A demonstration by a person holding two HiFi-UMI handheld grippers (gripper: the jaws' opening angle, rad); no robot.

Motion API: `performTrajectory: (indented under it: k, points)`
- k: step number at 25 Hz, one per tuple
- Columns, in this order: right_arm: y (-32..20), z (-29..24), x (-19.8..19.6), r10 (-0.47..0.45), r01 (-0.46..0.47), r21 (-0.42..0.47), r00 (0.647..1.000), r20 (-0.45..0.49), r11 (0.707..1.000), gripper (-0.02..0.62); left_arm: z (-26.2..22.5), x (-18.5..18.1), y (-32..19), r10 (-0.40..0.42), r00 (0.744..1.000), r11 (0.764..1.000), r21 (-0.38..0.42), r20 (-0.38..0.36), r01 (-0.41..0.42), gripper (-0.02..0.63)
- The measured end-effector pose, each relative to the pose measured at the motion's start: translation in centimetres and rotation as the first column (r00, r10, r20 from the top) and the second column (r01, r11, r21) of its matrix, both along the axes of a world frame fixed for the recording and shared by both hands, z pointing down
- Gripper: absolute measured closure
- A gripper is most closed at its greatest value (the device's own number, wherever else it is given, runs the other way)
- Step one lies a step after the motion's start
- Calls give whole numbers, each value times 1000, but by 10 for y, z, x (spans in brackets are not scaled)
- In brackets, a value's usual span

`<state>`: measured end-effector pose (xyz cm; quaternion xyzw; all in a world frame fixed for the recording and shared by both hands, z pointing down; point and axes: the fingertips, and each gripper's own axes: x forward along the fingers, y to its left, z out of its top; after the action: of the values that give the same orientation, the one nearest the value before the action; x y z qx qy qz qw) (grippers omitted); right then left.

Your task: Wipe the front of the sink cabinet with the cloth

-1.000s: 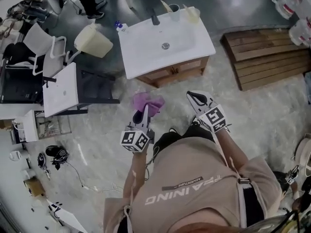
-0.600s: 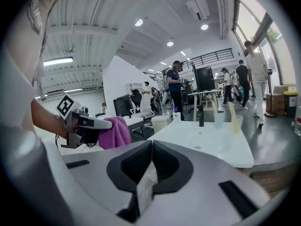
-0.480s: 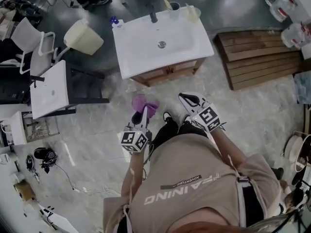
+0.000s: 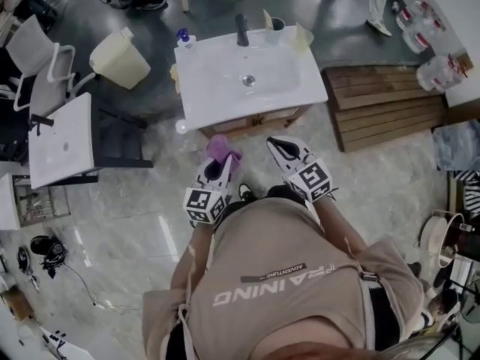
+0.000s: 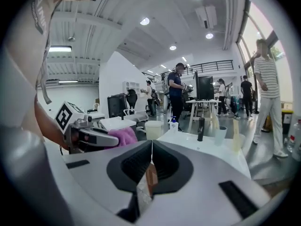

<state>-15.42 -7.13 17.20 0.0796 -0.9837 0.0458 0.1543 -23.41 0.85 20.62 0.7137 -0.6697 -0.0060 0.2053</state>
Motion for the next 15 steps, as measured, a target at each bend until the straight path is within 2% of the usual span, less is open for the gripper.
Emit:
performTrajectory:
  k: [4,7,11,15]
  points:
    - [-6,3,-8,18,-18,-12,1000,-3,1000,583,-5,-15,-11,-4,1000,1000,22,4,4,569]
    - [-3,11,-11,-7,6,-18,999,-35,1000,583,-8,-26,-13,-27,1000,999,29,0,27,569]
    - [-5,1,-24,-23,23,6,1000,-1,1000,583,-7,-42,-11,-69,998,997,23,-3,69,569]
    - [5,5,-26,-27,27,-6,1000,-9,1000,583,2,-53,-3,-88,996,996,1,-9,88,569]
